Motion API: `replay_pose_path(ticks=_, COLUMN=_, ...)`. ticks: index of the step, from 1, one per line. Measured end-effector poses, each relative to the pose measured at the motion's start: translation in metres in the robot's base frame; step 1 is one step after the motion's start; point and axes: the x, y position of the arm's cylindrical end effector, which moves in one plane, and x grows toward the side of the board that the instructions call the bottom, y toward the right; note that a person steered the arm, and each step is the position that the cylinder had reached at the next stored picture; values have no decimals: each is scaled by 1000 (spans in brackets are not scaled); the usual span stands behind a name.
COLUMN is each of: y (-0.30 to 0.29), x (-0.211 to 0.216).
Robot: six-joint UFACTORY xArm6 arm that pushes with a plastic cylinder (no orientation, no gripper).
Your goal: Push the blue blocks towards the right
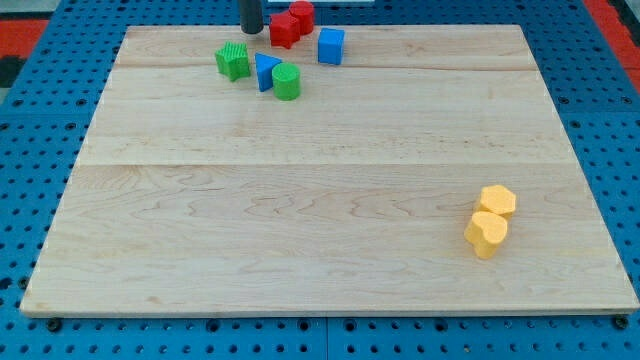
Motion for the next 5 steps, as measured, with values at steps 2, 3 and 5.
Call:
replay_pose_path(ticks=2, y=5, x=61)
replay_pose_path(ticks=3, y=32, x=70)
replay_pose_path(ticks=5, y=35, x=69)
